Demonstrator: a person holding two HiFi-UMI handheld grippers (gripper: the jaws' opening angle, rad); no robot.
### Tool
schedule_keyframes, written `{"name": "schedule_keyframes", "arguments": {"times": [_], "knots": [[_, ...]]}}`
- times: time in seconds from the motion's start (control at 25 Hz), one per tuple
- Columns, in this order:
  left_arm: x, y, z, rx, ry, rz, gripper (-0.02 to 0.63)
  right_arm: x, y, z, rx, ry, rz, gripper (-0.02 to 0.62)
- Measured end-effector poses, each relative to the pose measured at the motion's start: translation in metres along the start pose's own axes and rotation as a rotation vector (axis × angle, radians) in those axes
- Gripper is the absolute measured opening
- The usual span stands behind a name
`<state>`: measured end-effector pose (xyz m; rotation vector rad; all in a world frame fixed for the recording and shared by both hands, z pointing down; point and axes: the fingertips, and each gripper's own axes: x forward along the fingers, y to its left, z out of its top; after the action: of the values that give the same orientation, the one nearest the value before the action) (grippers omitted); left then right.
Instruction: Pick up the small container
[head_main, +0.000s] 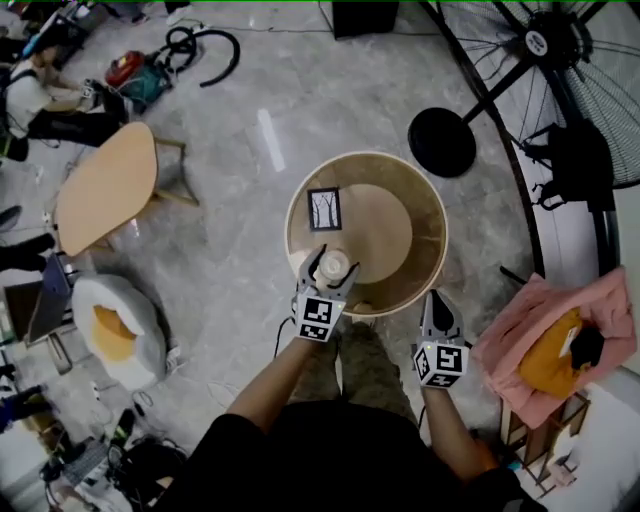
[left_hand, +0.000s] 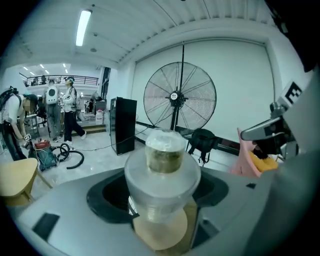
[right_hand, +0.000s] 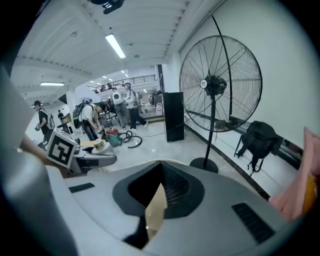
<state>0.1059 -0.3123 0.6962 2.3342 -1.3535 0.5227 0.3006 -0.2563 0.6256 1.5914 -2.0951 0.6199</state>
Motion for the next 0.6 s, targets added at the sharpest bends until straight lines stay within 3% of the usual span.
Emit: {"name": "schedule_keyframes", "arguments": {"times": [0.28, 0.44, 0.6], "knots": [[-0.084, -0.042, 0.105, 0.020, -0.083, -0.017, 0.345, -0.078, -0.006, 0.085, 0.006, -0.140, -0.019, 0.021], [-0.137, -0.047, 0.127, 0.095, -0.089, -0.047, 0.345, -0.112, 0.019, 0.115, -0.009, -0.209, -0.016, 0.021], [-0.164, -0.049, 0.140, 0.109, -0.099, -0.037, 0.345, -0.120, 0.028, 0.131, -0.013, -0.255, -0.010, 0.021]]}}
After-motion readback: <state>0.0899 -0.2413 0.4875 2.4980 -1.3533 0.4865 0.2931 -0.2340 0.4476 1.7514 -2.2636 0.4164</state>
